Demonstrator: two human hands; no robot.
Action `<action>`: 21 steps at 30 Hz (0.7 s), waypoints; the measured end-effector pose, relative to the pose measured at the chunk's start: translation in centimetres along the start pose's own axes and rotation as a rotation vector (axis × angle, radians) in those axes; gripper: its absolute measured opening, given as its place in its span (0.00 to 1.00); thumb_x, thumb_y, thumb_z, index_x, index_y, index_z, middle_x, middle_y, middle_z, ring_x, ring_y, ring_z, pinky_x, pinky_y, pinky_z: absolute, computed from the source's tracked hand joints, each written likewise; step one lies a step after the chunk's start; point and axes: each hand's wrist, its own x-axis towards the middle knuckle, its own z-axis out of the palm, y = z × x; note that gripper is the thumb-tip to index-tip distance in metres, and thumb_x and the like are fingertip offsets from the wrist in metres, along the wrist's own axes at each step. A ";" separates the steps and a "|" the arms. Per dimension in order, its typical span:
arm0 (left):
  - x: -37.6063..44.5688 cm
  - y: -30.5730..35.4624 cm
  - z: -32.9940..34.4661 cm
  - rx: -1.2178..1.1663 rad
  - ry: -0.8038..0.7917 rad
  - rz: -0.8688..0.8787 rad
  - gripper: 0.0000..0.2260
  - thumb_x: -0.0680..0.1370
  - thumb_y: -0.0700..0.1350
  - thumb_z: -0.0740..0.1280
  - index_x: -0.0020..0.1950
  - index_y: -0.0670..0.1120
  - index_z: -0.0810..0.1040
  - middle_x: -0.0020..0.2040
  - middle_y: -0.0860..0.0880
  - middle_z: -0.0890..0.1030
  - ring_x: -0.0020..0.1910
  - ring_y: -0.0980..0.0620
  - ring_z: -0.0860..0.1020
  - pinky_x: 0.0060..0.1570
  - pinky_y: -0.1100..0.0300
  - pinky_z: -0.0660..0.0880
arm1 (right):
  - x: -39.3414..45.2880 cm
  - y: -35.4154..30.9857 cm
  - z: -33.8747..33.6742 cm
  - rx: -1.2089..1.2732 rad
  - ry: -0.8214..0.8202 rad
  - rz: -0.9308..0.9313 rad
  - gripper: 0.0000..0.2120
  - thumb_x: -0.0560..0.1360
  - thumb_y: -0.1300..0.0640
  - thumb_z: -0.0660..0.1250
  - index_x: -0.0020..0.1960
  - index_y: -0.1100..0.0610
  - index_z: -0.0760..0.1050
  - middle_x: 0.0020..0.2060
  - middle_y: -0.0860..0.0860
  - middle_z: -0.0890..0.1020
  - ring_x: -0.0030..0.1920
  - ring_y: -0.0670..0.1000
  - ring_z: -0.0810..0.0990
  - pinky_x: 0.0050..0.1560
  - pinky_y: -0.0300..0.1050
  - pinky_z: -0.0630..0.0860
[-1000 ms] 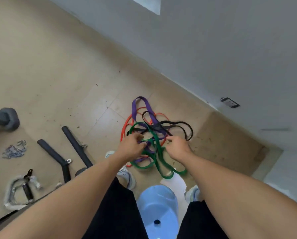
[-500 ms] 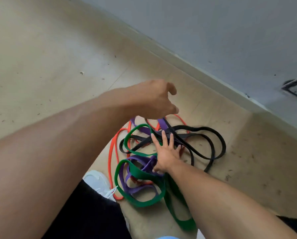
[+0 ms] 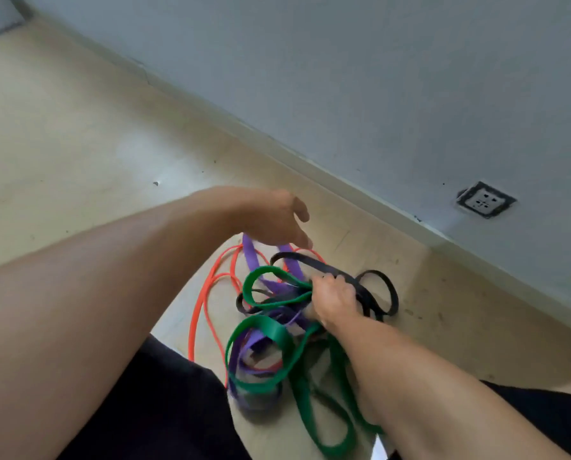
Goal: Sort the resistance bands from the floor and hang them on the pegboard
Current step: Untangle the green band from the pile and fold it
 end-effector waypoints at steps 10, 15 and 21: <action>-4.4 2.6 0.6 0.072 0.072 0.032 0.27 0.80 0.54 0.70 0.76 0.47 0.70 0.72 0.46 0.76 0.68 0.45 0.74 0.65 0.57 0.69 | -3.6 10.2 -15.0 -0.126 0.426 0.100 0.15 0.75 0.63 0.64 0.60 0.53 0.76 0.54 0.56 0.79 0.56 0.60 0.75 0.44 0.51 0.71; -6.5 5.9 -0.1 -0.024 0.139 0.112 0.26 0.79 0.56 0.71 0.75 0.50 0.71 0.71 0.50 0.76 0.68 0.47 0.74 0.70 0.53 0.69 | -6.5 11.9 -19.6 -0.195 0.477 0.004 0.17 0.76 0.59 0.68 0.64 0.50 0.75 0.55 0.53 0.79 0.57 0.58 0.77 0.43 0.50 0.73; -6.1 8.2 -0.7 -0.019 0.119 0.171 0.28 0.78 0.54 0.72 0.76 0.50 0.70 0.72 0.49 0.75 0.69 0.48 0.73 0.70 0.54 0.69 | -8.1 11.8 -22.0 -0.150 0.314 -0.238 0.19 0.76 0.60 0.68 0.64 0.44 0.78 0.55 0.49 0.83 0.57 0.56 0.81 0.50 0.52 0.80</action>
